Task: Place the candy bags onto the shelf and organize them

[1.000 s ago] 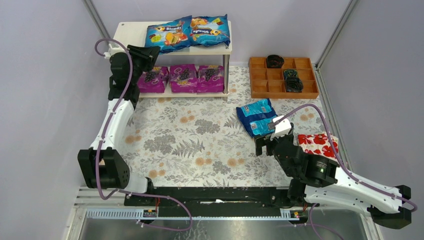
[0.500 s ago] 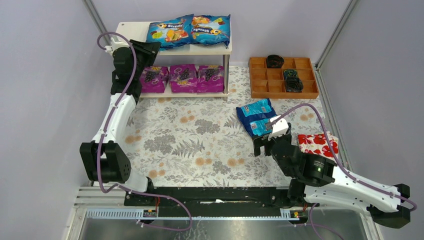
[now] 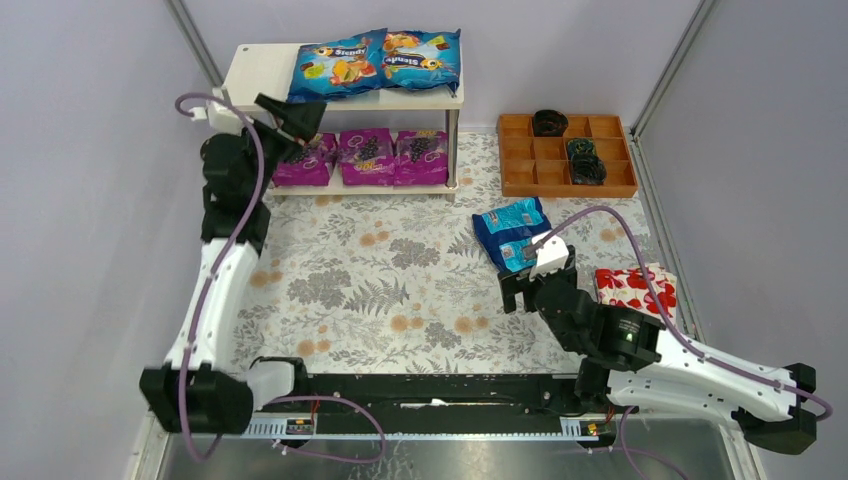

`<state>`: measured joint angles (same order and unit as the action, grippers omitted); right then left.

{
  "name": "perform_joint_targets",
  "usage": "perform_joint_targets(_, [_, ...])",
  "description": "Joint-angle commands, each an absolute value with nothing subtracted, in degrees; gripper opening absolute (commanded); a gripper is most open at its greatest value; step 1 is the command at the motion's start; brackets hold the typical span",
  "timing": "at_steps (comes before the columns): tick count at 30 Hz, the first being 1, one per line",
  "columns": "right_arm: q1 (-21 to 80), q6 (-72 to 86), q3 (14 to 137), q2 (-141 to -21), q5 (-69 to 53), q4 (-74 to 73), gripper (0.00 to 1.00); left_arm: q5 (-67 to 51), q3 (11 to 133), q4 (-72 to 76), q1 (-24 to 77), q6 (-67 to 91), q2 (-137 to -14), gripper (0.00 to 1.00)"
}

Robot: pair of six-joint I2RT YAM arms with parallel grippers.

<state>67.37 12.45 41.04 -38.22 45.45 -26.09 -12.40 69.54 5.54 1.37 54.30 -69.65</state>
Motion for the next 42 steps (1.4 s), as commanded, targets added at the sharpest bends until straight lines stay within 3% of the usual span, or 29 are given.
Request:
perform_joint_targets(1, [67.15, 12.23, 40.22, -40.43, 43.91, -21.66, 0.96, -22.97, 59.5, 4.7, 1.35, 41.91, -60.82, 0.99])
perform_joint_targets(7, [67.1, 12.84, 38.25, -47.45, 41.1, -16.95, 0.96, -35.1, 42.64, 3.57, 3.1, 38.63, -56.7, 0.99])
perform_joint_targets(14, [64.32, 17.97, 36.94, -57.02, 39.91, -13.54, 1.0, -33.0, 41.93, -3.92, 5.98, 32.88, -59.36, 0.99])
perform_joint_targets(24, [35.36, 18.75, 45.16, -71.52, 14.84, -12.71, 1.0, -35.41, 47.27, -6.47, 9.28, 28.85, -69.23, 0.99])
perform_joint_targets(31, [16.5, 19.91, 51.66, -81.83, -3.82, -9.3, 1.0, -37.29, 44.72, -6.3, 9.86, 29.73, -65.86, 0.99])
perform_joint_targets(42, [10.72, 14.29, 67.0, -99.64, -13.15, -16.83, 1.0, -34.86, 45.79, -8.62, 11.34, 27.99, -66.06, 0.99])
